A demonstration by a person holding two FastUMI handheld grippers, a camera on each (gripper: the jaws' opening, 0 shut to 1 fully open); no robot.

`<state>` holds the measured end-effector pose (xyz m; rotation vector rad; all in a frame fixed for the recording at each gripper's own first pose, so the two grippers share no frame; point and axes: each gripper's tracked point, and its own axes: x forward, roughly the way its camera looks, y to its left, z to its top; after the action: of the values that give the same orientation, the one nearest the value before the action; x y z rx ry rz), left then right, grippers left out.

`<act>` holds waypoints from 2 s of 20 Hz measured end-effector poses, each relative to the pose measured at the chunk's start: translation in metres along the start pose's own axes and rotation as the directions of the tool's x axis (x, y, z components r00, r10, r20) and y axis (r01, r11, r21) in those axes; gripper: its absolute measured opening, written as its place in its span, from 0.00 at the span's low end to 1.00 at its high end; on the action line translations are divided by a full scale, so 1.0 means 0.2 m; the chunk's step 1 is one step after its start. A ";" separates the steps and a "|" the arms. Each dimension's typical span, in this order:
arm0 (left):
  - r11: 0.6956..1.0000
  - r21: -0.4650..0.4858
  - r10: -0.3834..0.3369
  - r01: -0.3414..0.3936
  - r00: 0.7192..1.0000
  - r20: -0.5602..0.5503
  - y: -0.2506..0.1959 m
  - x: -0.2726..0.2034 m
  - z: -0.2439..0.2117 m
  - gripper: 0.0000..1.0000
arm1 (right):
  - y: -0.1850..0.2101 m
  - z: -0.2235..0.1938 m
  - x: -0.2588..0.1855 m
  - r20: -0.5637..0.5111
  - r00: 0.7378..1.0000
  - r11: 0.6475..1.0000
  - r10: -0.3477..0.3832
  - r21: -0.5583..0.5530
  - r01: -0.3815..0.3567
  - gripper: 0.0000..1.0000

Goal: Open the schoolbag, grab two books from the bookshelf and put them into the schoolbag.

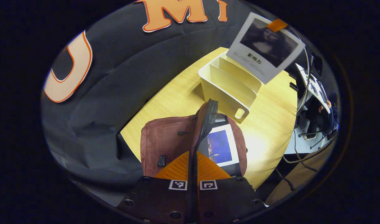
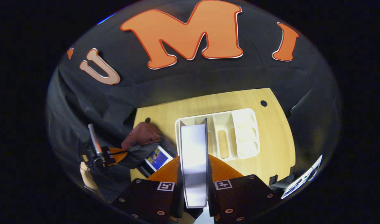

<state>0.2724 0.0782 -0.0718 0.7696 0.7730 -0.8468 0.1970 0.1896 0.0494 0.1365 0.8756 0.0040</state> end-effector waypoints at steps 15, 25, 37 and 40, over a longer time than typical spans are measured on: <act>0.996 0.078 0.046 -0.044 0.999 -0.017 -0.08 -0.09 0.03 0.00 | 0.35 -0.78 0.73 0.174 0.893 0.709 0.414 0.554 -0.437 0.32; 0.992 0.119 0.053 -0.049 0.998 -0.030 -0.14 -0.15 0.07 0.01 | 0.71 -0.87 1.26 0.216 0.888 0.621 0.405 0.648 -0.441 0.31; 0.990 0.135 0.040 -0.038 0.999 -0.009 -0.18 -0.16 0.07 0.00 | 0.96 -0.91 1.52 0.156 0.944 0.733 0.290 0.598 -0.323 0.46; 0.991 0.128 0.044 -0.043 0.999 -0.001 -0.16 -0.15 0.06 0.00 | 0.86 -0.97 1.50 0.076 0.966 0.746 0.248 0.621 -0.240 0.96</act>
<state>0.2355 0.0650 -0.0502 0.8987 0.7079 -0.8619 0.2503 0.4008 -0.2818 0.8870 0.8369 -0.0432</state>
